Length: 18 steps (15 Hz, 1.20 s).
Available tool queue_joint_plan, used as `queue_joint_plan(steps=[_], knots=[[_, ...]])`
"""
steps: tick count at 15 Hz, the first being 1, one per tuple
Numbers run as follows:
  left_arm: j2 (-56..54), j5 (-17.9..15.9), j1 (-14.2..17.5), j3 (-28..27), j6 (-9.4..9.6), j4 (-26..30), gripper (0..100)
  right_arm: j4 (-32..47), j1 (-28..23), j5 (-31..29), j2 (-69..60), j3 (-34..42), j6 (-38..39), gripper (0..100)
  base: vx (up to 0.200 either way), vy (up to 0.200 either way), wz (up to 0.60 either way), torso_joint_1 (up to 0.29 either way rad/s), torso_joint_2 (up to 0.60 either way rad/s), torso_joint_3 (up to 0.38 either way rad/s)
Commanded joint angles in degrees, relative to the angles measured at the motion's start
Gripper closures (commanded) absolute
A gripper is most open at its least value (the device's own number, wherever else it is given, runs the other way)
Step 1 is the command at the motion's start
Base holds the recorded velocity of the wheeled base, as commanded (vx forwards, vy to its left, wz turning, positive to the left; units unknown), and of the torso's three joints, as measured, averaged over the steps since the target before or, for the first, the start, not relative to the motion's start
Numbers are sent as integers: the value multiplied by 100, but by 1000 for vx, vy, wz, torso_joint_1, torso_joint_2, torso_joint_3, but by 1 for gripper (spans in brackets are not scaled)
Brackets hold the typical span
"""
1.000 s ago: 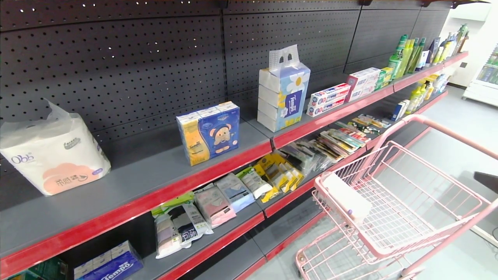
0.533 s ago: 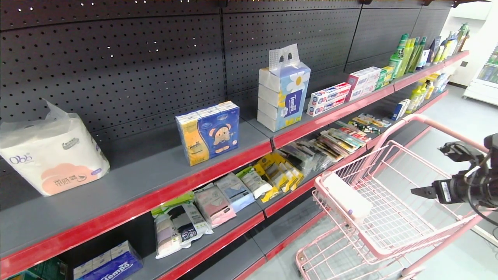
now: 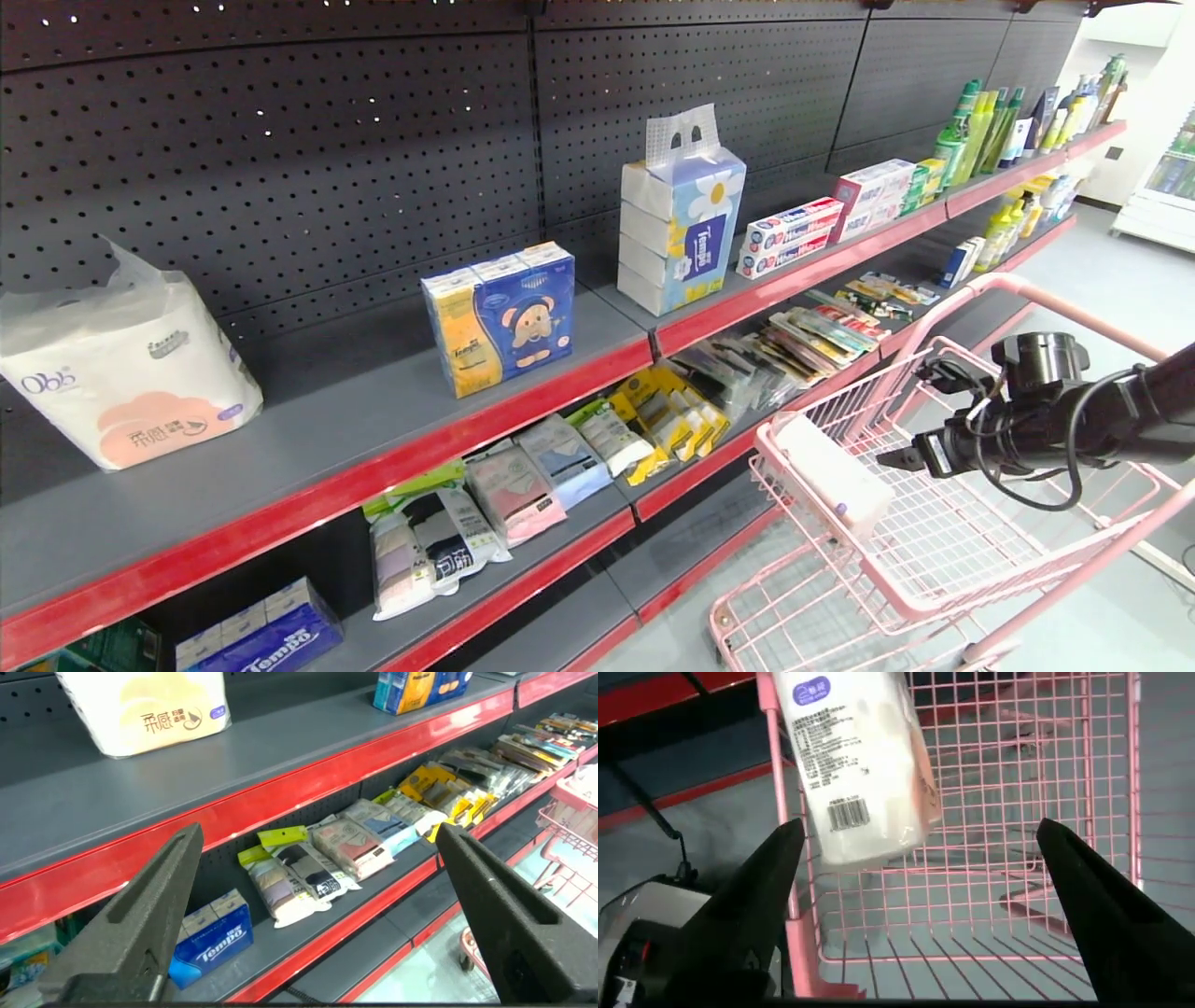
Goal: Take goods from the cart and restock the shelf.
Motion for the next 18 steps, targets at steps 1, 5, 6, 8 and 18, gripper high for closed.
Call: queue_joint_plan(steps=[1, 5, 6, 8, 18], knots=[[5, 0, -1, 0, -1, 0, 0, -10, 221, 4, 250, -141, 30, 0, 0, 0, 0, 0, 0, 0], [5, 0, -1, 0, -1, 0, 0, -10, 502, -14, 390, -290, 179, 0, 0, 0, 0, 0, 0, 0], [5, 0, 7, 0, -1, 0, 0, -54, 538, -23, 496, -317, 188, 0, 0, 0, 0, 0, 0, 0], [5, 0, 7, 0, -1, 0, 0, -213, 599, -49, 680, -422, 179, 0, 0, 0, 0, 0, 0, 0], [5, 0, 7, 0, -1, 0, 0, -327, 713, -110, 1419, -862, 100, 0, 0, 0, 0, 0, 0, 0]])
